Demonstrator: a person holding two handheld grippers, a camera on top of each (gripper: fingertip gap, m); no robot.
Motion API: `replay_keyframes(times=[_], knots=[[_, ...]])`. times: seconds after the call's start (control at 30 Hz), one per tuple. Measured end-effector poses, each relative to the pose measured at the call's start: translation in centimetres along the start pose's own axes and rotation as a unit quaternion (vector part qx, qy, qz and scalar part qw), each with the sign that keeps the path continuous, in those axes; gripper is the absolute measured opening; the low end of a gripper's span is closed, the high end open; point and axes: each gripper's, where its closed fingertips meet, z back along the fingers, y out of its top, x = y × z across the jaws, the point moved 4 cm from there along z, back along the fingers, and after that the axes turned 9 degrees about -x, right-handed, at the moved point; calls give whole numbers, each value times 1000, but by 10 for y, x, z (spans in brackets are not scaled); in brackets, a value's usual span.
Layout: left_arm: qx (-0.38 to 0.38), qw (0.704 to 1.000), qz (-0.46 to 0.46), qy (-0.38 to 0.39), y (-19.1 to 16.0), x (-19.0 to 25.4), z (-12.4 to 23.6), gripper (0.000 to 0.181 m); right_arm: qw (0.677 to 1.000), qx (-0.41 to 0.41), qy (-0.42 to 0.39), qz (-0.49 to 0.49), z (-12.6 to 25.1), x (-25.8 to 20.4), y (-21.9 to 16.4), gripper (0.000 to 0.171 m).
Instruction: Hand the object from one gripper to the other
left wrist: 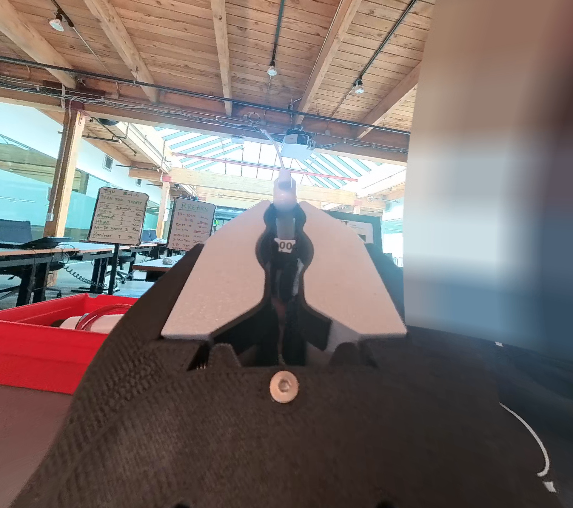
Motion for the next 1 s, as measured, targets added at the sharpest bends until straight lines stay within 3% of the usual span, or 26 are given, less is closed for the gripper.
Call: replay_keyframes(times=[0.17,0.33,0.4,0.53,0.63,0.7,0.83,0.9,1.0], knots=[[-5,1000,-3,-1,-2,0,-1,12,999,-6,25,-26,-3,-1,-4,12],[-11,1000,8,18,-3,-3,-2,15,990,-12,-58,124,0,-1,-1,12],[-11,1000,12,22,-4,-5,-1,16,962,-19,-125,242,2,-2,1,12],[-14,999,21,31,-5,-7,-2,17,866,-44,-234,439,3,-6,1,12],[-13,999,25,29,-6,-7,-2,18,788,-63,-289,540,2,-8,-1,12],[-12,999,27,25,-6,-7,-3,18,765,-76,-298,566,0,-8,-4,12],[-14,999,24,16,-6,-5,-3,14,755,-68,-303,578,-2,-10,-6,12],[-13,999,27,13,-5,-5,-3,13,767,-64,-299,563,-2,-10,-6,12],[-5,1000,24,13,-4,-6,-2,13,861,-46,-237,449,-2,-9,-4,15]])
